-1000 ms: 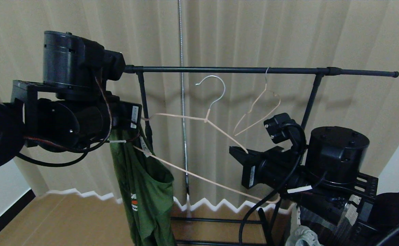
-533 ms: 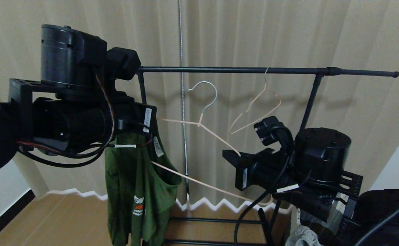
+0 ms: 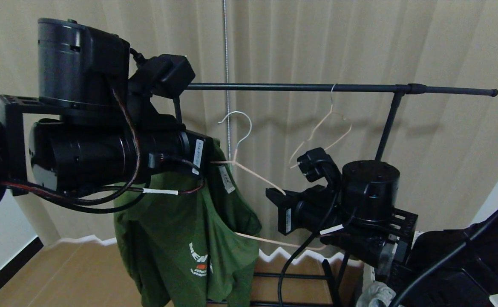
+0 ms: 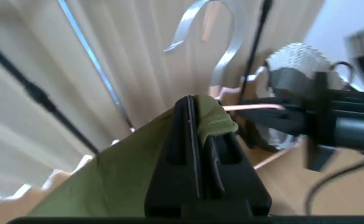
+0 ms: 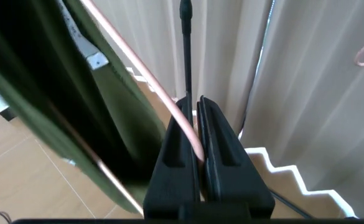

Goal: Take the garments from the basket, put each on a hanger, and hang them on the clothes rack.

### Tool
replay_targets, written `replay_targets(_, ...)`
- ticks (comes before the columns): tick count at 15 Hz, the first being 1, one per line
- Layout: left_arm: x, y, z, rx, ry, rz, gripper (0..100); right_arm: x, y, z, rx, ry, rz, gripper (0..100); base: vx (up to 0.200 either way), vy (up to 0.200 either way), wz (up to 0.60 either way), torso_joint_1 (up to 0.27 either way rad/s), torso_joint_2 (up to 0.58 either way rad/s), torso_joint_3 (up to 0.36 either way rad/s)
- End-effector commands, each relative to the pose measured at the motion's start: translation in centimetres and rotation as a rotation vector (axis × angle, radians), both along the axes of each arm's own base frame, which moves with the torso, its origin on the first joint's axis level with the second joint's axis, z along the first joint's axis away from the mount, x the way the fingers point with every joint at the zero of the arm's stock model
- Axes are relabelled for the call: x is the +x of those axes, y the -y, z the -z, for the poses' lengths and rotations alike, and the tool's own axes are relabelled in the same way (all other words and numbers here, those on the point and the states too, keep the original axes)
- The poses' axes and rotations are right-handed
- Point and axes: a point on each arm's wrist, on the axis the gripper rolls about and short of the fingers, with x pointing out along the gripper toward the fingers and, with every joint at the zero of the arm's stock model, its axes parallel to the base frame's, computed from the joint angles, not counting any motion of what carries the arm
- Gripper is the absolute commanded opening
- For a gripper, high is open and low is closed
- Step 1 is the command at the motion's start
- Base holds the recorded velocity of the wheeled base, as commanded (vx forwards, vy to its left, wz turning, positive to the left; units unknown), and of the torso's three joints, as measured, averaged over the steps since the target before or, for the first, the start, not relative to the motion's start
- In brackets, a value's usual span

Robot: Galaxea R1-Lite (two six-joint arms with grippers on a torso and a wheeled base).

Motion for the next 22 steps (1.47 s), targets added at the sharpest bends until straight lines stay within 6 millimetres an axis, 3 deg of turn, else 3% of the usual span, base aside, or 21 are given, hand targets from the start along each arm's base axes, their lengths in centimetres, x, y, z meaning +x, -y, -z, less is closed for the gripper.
replay_targets(1, -0.5, 0.3, 0.4, 0.005, -0.013, 0.03, 0, 0.3, -0.4, 0.4, -0.006, -0.007, -0.002, 0, 0.0, 0.0, 0.0, 0.0, 0.0, 0.0)
replay_targets(5, -0.8, 0.4, 2.1, 0.067, -0.044, 0.051, 0, 0.2, -0.2, -0.2, 0.008, 0.008, 0.0, 0, 0.0, 0.0, 0.0, 0.0, 0.0, 0.0)
replay_targets(9, -1.4, -0.1, 2.5, 0.103, -0.037, 0.064, 0, 0.1, 0.1, -1.3, 0.024, 0.028, 0.005, 0, 0.0, 0.0, 0.0, 0.0, 0.0, 0.0)
replay_targets(10, -1.6, -0.2, 2.6, 0.117, -0.032, 0.072, 100, 0.0, 0.2, -1.5, 0.027, 0.032, 0.007, 0, 0.0, 0.0, 0.0, 0.0, 0.0, 0.0)
replay_targets(22, -2.2, -2.4, 1.3, 0.146, 0.145, 0.059, 100, 1.2, 2.9, -2.5, 0.033, 0.059, 0.092, 0, 0.0, 0.0, 0.0, 0.0, 0.0, 0.0)
